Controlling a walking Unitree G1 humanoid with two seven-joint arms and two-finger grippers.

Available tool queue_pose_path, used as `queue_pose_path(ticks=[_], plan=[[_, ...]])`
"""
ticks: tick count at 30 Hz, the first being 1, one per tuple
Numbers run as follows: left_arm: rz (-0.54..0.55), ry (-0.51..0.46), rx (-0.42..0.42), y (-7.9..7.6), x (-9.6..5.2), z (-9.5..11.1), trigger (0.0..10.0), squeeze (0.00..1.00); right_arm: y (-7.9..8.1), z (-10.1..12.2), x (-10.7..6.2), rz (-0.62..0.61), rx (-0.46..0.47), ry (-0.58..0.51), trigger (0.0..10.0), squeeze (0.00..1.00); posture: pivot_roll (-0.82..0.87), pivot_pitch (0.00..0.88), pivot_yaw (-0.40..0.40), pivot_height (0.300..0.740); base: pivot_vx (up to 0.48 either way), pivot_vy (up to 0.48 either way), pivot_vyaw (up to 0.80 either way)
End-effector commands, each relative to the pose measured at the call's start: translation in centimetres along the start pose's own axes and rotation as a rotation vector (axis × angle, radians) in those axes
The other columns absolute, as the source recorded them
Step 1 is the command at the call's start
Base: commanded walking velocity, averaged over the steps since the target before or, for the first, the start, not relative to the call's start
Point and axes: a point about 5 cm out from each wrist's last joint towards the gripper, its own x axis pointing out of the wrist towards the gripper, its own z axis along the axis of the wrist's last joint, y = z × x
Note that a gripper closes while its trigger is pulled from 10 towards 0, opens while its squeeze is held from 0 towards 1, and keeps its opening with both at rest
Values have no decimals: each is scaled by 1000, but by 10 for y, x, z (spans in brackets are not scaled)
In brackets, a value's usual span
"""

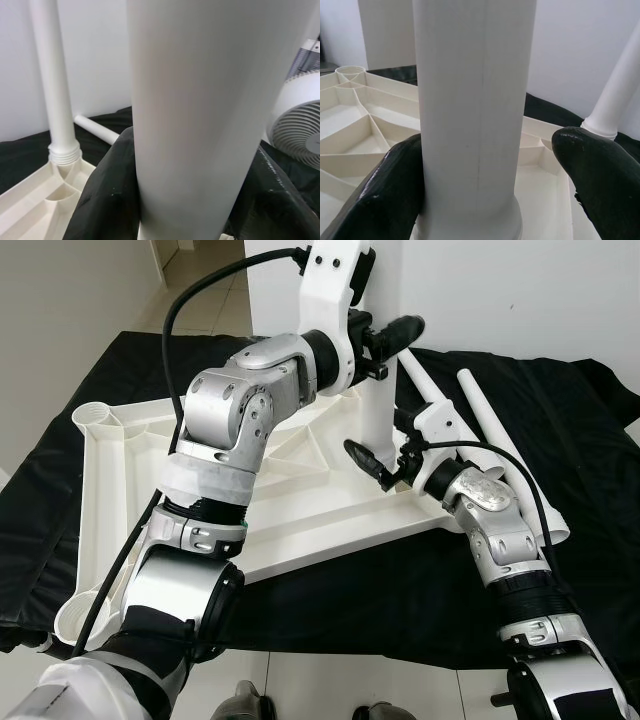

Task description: Building children table

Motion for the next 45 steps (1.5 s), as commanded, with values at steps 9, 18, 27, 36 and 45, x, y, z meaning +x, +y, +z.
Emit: queue_pose_path(ticks=[9, 18, 27, 36, 45], plan=[[89, -29, 46, 7, 4, 6, 10000, 0, 9, -5, 12, -118, 69, 12, 10000, 0, -83, 51, 18, 740, 0, 0, 0], [171, -14, 128, 10, 7, 3, 10000, 0, 10, -1, 17, -212, 29, 18, 10000, 0, -83, 50, 18, 740, 0, 0, 0], [290, -43, 139, -2, 16, 4, 10000, 0, 27, 1, 37, -467, 21, 79, 10000, 0, -76, 40, 9, 740, 0, 0, 0], [336, -67, 145, -6, 21, 9, 10000, 0, 34, 11, 47, -575, -31, 24, 10000, 0, -63, 35, -1, 740, 0, 0, 0], [357, -82, 157, -16, 21, 14, 10000, 0, 38, 14, 46, -666, -38, -19, 10000, 0, -54, 37, -9, 740, 0, 0, 0]])
